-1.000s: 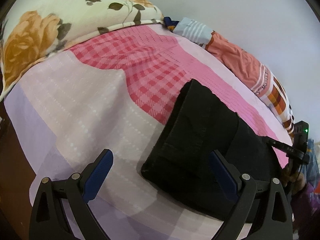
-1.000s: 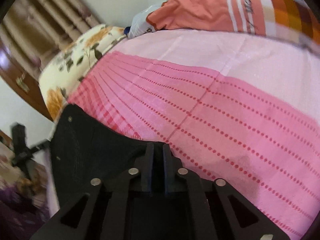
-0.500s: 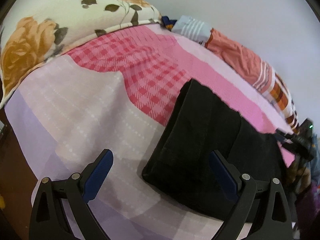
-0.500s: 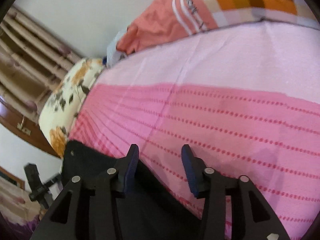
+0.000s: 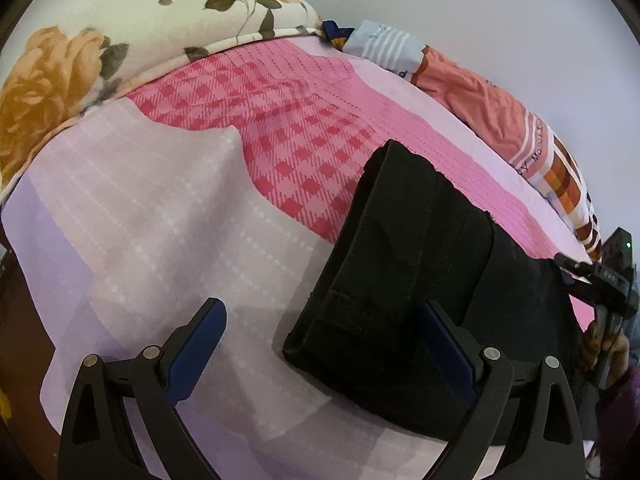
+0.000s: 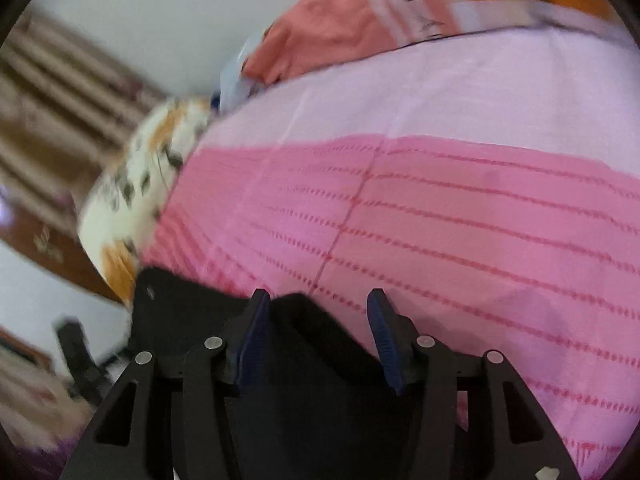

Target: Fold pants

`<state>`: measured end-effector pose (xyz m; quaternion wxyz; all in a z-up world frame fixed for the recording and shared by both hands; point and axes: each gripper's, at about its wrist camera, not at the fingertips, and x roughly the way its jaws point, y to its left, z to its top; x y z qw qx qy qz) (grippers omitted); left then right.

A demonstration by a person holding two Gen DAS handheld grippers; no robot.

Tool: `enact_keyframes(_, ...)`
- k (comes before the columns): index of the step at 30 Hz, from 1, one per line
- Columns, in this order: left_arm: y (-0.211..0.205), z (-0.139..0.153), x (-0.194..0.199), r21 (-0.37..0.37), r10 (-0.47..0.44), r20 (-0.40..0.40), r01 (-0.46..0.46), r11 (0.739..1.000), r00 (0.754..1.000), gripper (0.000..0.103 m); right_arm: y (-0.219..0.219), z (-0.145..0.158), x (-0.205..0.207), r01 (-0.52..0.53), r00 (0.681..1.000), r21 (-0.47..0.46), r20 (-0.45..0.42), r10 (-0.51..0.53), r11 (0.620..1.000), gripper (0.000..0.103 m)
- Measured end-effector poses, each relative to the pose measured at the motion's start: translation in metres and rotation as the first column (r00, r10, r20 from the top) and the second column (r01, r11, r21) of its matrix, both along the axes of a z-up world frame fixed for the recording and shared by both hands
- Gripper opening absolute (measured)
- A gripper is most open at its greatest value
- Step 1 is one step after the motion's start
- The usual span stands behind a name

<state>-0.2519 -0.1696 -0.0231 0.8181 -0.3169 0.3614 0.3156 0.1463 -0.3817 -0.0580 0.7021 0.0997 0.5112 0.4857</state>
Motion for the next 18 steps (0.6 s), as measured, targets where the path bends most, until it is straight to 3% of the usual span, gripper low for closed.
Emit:
enact_keyframes(2,0.001,0.004,-0.002,0.012,0.011,-0.003,-0.011,1.000,1.000,0.096,-0.038,0.013,0.004,0.070,0.998,0.072,-0.013,-0.069,0.995,0.048)
enact_keyframes(5,0.000,0.012,-0.005,0.019,0.019,0.019,-0.020,1.000,1.000,0.096,-0.129,0.032,-0.004,0.170,0.985,0.142,-0.054,-0.164,0.975,0.051)
enact_keyframes(8,-0.005,0.023,-0.004,0.040,0.015,0.024,-0.016,0.999,1.000,0.096,-0.220,0.048,-0.033,0.255,0.967,0.103,-0.001,-0.256,0.961,0.055)
enact_keyframes(11,-0.014,0.031,0.002,0.041,-0.028,0.034,0.027,0.999,0.999,0.096,-0.307,0.053,-0.072,0.380,0.923,0.021,0.056,-0.381,0.925,0.055)
enact_keyframes(13,-0.025,0.038,0.008,0.052,-0.066,0.037,0.064,0.997,0.997,0.096,-0.370,0.049,-0.104,0.499,0.865,-0.031,0.073,-0.496,0.866,0.055)
enact_keyframes(16,-0.042,0.045,0.020,0.079,-0.129,0.031,0.127,0.989,0.991,0.096,-0.449,0.035,-0.147,0.680,0.733,-0.090,0.094,-0.674,0.727,0.057)
enact_keyframes(18,-0.053,0.048,0.027,0.108,-0.162,0.022,0.159,0.981,0.987,0.096,-0.490,0.017,-0.170,0.756,0.653,-0.092,0.046,-0.756,0.648,0.057)
